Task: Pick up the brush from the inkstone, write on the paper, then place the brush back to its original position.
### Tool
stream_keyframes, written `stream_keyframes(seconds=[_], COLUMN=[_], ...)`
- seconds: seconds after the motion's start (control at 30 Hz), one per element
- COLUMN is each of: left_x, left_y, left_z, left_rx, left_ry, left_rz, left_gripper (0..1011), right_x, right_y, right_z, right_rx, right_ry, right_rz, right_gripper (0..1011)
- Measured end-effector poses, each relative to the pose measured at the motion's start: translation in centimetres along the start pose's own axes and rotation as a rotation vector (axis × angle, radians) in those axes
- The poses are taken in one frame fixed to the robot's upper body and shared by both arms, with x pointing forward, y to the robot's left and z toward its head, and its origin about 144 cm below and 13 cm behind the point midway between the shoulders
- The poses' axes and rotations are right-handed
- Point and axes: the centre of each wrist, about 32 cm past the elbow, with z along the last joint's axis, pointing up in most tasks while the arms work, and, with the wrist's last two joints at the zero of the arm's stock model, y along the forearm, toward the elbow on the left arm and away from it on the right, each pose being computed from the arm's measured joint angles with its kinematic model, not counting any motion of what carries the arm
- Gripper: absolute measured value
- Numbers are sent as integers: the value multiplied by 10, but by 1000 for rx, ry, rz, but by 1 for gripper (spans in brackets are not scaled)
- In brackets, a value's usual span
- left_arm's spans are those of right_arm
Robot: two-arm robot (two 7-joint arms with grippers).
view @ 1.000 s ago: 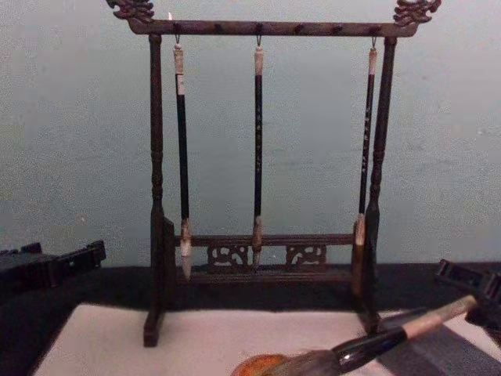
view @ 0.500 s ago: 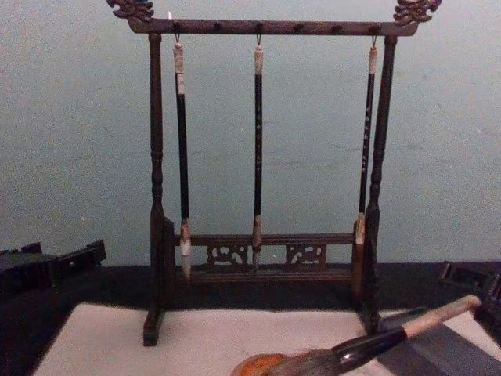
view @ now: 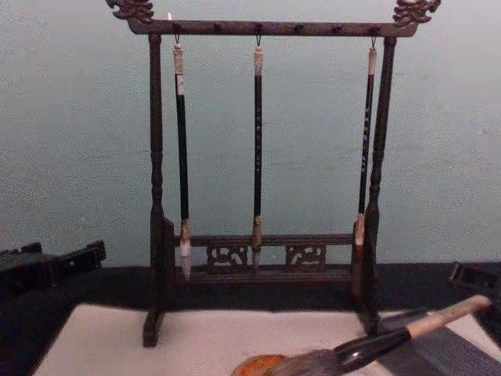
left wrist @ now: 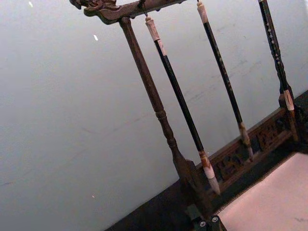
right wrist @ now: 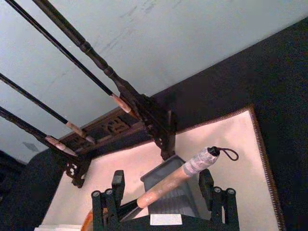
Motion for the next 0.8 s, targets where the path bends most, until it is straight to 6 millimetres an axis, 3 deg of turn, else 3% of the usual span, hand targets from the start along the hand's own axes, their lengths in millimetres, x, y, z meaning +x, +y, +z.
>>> stream_keyframes(seconds=[0.8], left_x=[0], left_y=[0], left_z=[0], left_rx=[0], left_ry=[0], left_rz=[0], left_gripper=[1000], right_x=[6], right_y=[-10], right_z=[-3], right_rx=[4], right_ry=[-3], right_rz=[-39], right_gripper=[1002])
